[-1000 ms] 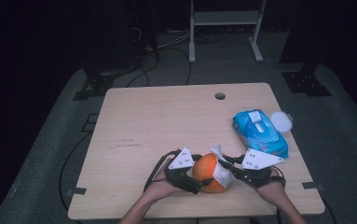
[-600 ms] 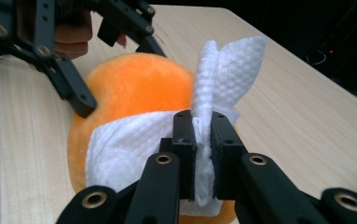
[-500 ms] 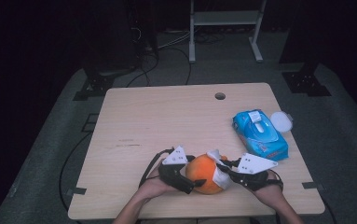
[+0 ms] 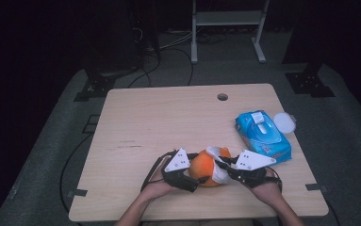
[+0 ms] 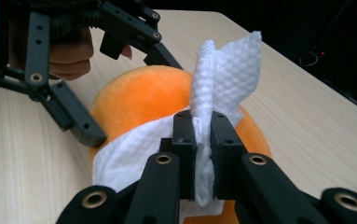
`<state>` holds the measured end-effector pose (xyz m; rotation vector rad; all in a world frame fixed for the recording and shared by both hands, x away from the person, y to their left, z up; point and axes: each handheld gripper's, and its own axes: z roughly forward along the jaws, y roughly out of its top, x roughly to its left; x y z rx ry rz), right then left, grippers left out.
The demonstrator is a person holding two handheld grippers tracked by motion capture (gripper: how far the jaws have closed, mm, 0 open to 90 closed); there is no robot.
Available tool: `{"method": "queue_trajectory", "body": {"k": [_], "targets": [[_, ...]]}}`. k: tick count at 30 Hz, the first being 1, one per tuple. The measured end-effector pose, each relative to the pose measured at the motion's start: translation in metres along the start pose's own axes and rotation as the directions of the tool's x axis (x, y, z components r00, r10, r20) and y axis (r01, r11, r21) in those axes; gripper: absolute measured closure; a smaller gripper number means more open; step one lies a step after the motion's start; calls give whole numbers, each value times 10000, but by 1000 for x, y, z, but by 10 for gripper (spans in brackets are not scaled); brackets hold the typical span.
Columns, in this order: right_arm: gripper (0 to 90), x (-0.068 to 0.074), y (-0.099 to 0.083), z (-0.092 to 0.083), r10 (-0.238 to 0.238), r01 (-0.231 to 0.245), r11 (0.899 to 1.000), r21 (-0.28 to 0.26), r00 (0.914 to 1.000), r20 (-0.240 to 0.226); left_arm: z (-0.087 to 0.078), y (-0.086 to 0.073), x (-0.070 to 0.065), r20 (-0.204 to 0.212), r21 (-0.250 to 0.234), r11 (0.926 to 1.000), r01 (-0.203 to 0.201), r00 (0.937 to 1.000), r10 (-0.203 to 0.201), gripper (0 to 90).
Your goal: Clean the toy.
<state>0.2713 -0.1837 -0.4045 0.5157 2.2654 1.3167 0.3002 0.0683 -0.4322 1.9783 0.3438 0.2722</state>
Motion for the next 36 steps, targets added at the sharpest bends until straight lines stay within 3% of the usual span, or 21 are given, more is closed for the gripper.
{"method": "queue_trajectory", "body": {"k": [2,3,4,6,7,9,12,14,16,17,18,21,23,25,27,30,32,34,36], "targets": [[815,8,8,1,-192,192,9997,-116,9998,49,-1,-1,-1,-69,27,9995,-324,9995,324,252],[815,12,11,2,-144,135,9994,-318,9996,-254,0,-1,-2,-32,5,9992,-402,9992,402,273],[814,16,13,4,-93,71,9990,-444,9987,-497,0,-1,-5,-34,96,9967,-803,9968,804,287],[814,25,16,10,-665,652,9974,-300,9967,-457,-1,-1,-6,-94,264,9933,-1126,9936,1129,317],[814,24,15,11,-759,748,9969,-253,9959,-484,-3,-2,-6,-63,269,9921,-1222,9925,1224,330],[814,14,11,8,-404,391,9988,-297,9981,-467,-5,-6,-2,-58,245,9921,-1228,9924,1230,338],[814,2,2,1,50,-51,9997,-227,10000,-38,-6,-9,4,35,122,9977,-671,9977,670,299],[814,-2,-3,0,302,-302,9994,-179,9995,22,-5,-4,8,377,180,9997,178,9991,-185,196],[815,1,-3,3,407,-407,9989,-220,9992,15,-2,2,8,295,357,9959,830,9960,-841,120],[815,5,1,5,429,-432,9986,-320,9990,-102,-1,2,6,163,399,9970,665,9976,-672,132],[814,9,3,7,337,-345,9987,-371,9992,-204,-1,0,5,39,439,9990,71,10000,-73,176],[815,21,11,12,-233,219,9990,-397,9991,-357,-6,-4,3,-10,396,9979,-506,9987,507,299],[814,17,11,10,-318,309,9990,-316,9991,-290,-9,-6,5,37,472,9950,-878,9961,877,325],[814,11,6,7,-279,278,9993,-240,9996,-5,-10,-9,8,119,351,9958,-840,9964,836,328],[814,4,-1,3,62,-59,9998,-171,9998,168,-9,-10,10,276,202,9984,-533,9982,527,300],[814,5,-4,3,202,-198,9996,-192,9996,210,-4,-3,9,273,417,9990,162,9995,-173,148],[814,11,3,6,62,-55,9995,-314,9997,220,-3,-2,4,17,376,9987,-354,9994,354,218],[813,16,9,10,95,-107,9982,-585,9997,-209,-3,-3,-1,50,392,9946,-959,9954,958,258],[813,23,13,13,-272,256,9984,-509,9992,-306,-5,-4,-1,95,467,9916,-1210,9926,1207,285]]}}
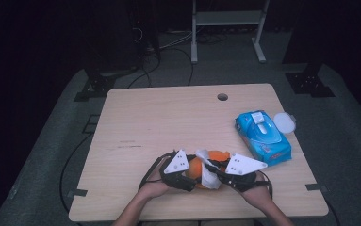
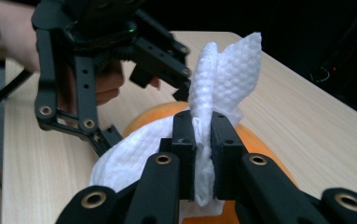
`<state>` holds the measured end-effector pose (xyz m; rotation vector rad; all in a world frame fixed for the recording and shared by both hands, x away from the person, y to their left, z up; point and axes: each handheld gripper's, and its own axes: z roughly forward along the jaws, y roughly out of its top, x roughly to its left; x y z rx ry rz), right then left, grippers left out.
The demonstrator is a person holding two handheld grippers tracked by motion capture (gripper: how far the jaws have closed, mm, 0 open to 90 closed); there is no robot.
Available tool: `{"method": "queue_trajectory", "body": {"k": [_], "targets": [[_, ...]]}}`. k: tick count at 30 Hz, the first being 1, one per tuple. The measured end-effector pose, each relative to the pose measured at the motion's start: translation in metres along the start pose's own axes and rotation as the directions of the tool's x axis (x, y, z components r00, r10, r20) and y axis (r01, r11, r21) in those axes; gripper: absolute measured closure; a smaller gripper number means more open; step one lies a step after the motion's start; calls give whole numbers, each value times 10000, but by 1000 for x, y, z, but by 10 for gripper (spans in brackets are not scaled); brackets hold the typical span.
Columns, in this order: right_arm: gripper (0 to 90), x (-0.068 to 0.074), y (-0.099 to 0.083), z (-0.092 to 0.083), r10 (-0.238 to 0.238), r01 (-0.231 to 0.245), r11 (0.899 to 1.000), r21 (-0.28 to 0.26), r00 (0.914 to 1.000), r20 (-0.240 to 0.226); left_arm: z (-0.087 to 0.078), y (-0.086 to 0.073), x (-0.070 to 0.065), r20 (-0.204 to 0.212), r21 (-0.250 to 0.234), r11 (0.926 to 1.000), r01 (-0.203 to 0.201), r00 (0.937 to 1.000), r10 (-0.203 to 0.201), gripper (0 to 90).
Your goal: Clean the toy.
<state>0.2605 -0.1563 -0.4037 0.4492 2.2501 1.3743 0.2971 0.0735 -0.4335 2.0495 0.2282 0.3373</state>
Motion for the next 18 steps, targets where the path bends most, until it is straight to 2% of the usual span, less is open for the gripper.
{"method": "queue_trajectory", "body": {"k": [1,3,4,6,7,8,9,10,12,13,15,16,18], "targets": [[813,1,0,0,-261,261,9996,75,9997,20,-2,-1,1,44,-5,10000,-66,10000,66,299],[813,-5,-4,-4,-42,41,9999,92,10000,66,-3,-6,4,82,-75,10000,-63,9999,64,310],[813,-10,-8,-6,-57,49,9997,237,9994,332,-4,-8,6,119,-121,9999,106,9999,-105,309],[813,-18,-15,-11,288,-307,9990,331,9981,553,-4,-9,11,199,-264,9972,694,9974,-689,270],[814,-20,-17,-12,427,-449,9984,341,9972,615,-3,-6,12,302,-250,9937,1091,9937,-1083,211],[813,-20,-18,-12,398,-423,9985,361,9970,662,-2,-3,12,380,-136,9898,1421,9892,-1415,149],[814,-19,-17,-11,415,-437,9984,350,9971,632,0,0,12,349,0,9876,1569,9870,-1568,124],[813,-17,-15,-10,402,-420,9987,304,9977,554,1,1,10,256,-34,9887,1500,9884,-1498,135],[813,-12,-8,-8,430,-432,9990,72,9986,308,1,1,5,49,-192,9964,827,9966,-826,249],[813,-10,-4,-7,506,-505,9986,-125,9987,65,1,2,3,26,-171,9983,563,9984,-562,270],[813,-6,0,-5,252,-252,9996,-104,9997,-43,-1,4,1,-49,19,10000,-23,10000,23,289],[813,-5,0,-4,16,-16,10000,19,10000,16,-2,3,1,-34,32,10000,-28,10000,28,297],[813,-10,-4,-5,133,-134,9999,94,9999,64,-4,-1,7,35,19,9999,99,9999,-99,297]]}}
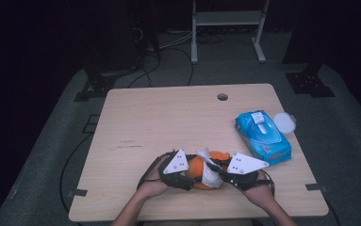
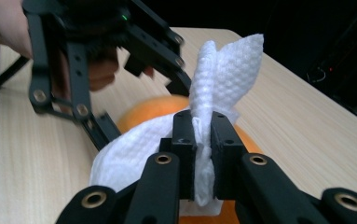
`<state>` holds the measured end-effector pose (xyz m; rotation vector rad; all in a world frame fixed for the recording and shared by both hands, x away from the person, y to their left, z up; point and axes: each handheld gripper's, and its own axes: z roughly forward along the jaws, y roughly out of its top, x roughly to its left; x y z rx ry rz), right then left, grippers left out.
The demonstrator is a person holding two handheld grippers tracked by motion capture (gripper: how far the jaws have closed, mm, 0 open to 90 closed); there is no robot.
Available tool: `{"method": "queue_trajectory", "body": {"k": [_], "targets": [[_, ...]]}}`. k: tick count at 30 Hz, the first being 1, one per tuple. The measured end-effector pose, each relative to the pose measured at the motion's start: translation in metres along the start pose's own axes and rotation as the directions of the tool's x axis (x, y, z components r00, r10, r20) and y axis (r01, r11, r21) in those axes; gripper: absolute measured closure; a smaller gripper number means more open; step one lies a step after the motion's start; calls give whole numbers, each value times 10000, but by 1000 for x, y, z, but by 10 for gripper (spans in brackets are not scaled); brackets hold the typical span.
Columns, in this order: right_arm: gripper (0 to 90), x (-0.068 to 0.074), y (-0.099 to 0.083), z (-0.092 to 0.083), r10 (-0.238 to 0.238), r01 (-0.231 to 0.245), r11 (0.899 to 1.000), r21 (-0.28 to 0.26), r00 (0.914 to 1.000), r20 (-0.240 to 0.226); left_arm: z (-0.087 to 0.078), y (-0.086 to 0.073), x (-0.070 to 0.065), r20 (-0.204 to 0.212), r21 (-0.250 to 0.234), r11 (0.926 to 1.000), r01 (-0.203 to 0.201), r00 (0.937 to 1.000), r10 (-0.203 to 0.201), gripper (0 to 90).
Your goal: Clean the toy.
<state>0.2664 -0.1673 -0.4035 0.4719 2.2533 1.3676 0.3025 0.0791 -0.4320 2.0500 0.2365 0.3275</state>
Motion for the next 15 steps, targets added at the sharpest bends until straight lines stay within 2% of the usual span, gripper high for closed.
{"method": "queue_trajectory", "body": {"k": [2,4,5,6,7,8,9,10,12,15], "targets": [[813,-6,-6,-2,155,-160,9997,170,9995,268,-2,-4,6,268,-113,9973,726,9970,-723,265],[813,-10,-11,-4,457,-461,9989,112,9984,345,-1,2,8,546,-100,9857,1680,9844,-1672,181],[813,-8,-10,-4,430,-435,9990,116,9981,431,1,7,7,456,-65,9848,1737,9838,-1733,149],[813,-5,-9,-3,487,-488,9988,30,9983,322,2,10,4,340,-5,9884,1518,9878,-1517,146],[813,-2,-7,-1,570,-568,9983,-100,9981,214,4,11,2,134,172,9937,1107,9937,-1110,158],[812,2,-5,1,384,-382,9992,-111,9991,191,3,9,2,52,267,9970,731,9973,-733,188],[812,4,-4,2,182,-181,9998,-31,9996,199,1,5,4,123,128,9971,754,9971,-756,218],[813,3,-4,3,172,-172,9999,-17,9997,172,-2,1,7,192,-14,9962,876,9960,-876,247],[812,-2,-6,2,409,-408,9991,-73,9991,59,-6,-6,11,170,-83,9952,973,9951,-972,277],[813,-8,-15,0,324,-330,9992,210,9990,300,-8,-12,15,237,-166,9921,1241,9920,-1237,283]]}}
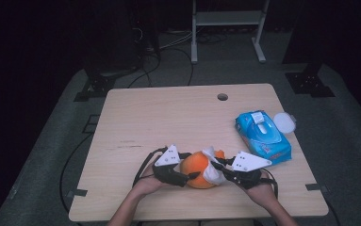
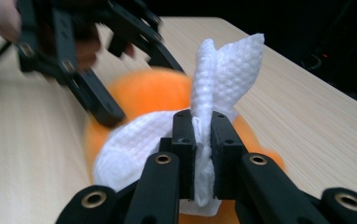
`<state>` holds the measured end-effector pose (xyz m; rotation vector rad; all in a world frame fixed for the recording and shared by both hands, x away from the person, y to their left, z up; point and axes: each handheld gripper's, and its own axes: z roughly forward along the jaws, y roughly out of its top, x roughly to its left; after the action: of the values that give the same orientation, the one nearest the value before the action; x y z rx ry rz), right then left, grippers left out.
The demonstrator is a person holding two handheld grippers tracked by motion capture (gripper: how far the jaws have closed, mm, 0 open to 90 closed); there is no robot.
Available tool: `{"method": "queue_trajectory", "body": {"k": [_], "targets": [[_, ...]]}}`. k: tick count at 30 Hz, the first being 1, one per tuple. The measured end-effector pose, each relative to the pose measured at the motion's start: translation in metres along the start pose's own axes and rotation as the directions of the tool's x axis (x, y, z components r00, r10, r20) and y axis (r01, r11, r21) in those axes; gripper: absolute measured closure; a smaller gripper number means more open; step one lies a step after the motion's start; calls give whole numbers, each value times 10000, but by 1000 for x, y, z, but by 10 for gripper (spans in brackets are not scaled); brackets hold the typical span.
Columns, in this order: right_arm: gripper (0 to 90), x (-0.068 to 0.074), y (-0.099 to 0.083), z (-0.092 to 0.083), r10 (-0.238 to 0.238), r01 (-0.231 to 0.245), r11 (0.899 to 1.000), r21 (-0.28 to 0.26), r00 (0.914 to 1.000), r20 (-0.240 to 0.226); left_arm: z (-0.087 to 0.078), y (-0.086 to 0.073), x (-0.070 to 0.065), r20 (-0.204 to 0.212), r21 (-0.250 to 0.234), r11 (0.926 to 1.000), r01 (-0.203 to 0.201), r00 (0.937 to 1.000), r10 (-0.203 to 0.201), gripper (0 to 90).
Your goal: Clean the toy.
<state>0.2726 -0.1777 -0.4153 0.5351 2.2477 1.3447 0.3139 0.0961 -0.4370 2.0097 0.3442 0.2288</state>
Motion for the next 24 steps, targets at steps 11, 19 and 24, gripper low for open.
{"method": "queue_trajectory", "body": {"k": [11,19,24], "targets": [[814,2,1,0,-133,133,9999,52,9998,136,-1,4,0,99,149,9998,-101,9999,100,270],[814,3,-1,-4,-209,206,9997,126,9993,309,3,8,-5,89,315,9995,70,9999,-72,222],[813,9,7,1,-267,265,9995,-175,9996,-129,2,7,-6,69,324,9987,-389,9992,387,273]]}}
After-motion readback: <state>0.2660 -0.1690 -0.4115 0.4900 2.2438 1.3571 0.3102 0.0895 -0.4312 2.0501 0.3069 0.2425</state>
